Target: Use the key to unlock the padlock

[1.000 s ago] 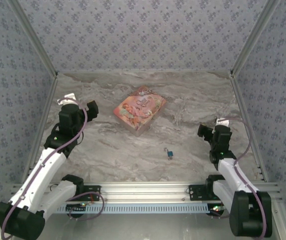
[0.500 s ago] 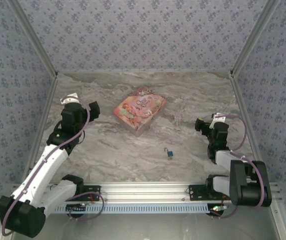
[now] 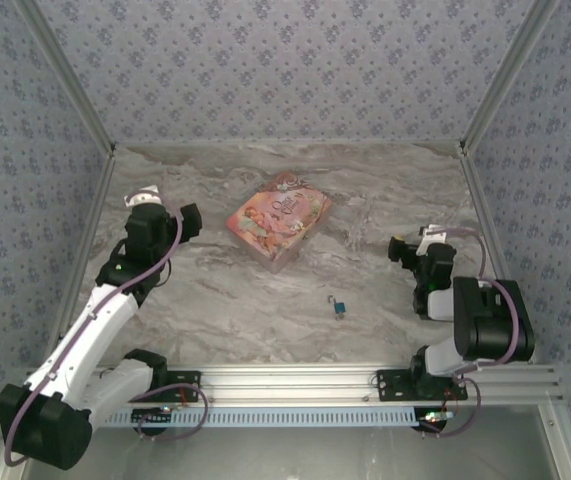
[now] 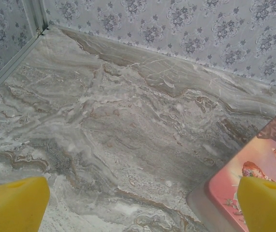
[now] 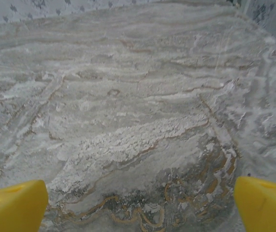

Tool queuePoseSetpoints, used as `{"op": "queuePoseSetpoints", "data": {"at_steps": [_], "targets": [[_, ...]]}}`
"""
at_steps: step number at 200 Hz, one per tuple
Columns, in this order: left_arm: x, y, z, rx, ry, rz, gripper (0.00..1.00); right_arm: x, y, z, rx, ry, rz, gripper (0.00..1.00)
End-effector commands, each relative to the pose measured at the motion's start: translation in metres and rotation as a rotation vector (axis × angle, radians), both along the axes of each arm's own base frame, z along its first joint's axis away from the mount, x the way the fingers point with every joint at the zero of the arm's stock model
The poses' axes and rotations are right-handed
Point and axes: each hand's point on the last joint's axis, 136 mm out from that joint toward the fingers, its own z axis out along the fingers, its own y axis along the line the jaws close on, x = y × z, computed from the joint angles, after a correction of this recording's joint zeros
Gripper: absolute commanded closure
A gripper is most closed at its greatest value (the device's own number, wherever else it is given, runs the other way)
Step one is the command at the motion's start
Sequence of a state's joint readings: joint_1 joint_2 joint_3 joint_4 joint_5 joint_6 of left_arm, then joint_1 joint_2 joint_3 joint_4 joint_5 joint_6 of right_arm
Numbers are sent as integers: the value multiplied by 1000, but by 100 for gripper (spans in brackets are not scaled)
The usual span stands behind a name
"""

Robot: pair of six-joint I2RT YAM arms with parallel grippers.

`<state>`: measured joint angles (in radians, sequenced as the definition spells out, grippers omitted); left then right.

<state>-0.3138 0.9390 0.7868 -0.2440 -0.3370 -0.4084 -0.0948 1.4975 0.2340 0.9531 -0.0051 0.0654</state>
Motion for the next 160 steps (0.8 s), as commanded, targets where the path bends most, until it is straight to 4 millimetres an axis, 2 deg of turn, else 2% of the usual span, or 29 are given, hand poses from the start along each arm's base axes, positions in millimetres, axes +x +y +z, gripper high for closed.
{"op": "queuePoseSetpoints", "data": {"at_steps": [1, 36, 87, 160], "targets": [[2, 7, 15, 20, -20, 17, 1, 20, 0, 22, -11, -57, 23, 0], [5, 21, 1, 50, 16, 52, 1, 32, 10, 17, -72, 16, 46, 0], [17, 39, -24, 106, 56, 73, 1, 32, 12, 16, -86, 20, 48, 0], [27, 63, -52, 260, 20, 141, 1, 33, 13, 17, -96, 22, 51, 0]]}}
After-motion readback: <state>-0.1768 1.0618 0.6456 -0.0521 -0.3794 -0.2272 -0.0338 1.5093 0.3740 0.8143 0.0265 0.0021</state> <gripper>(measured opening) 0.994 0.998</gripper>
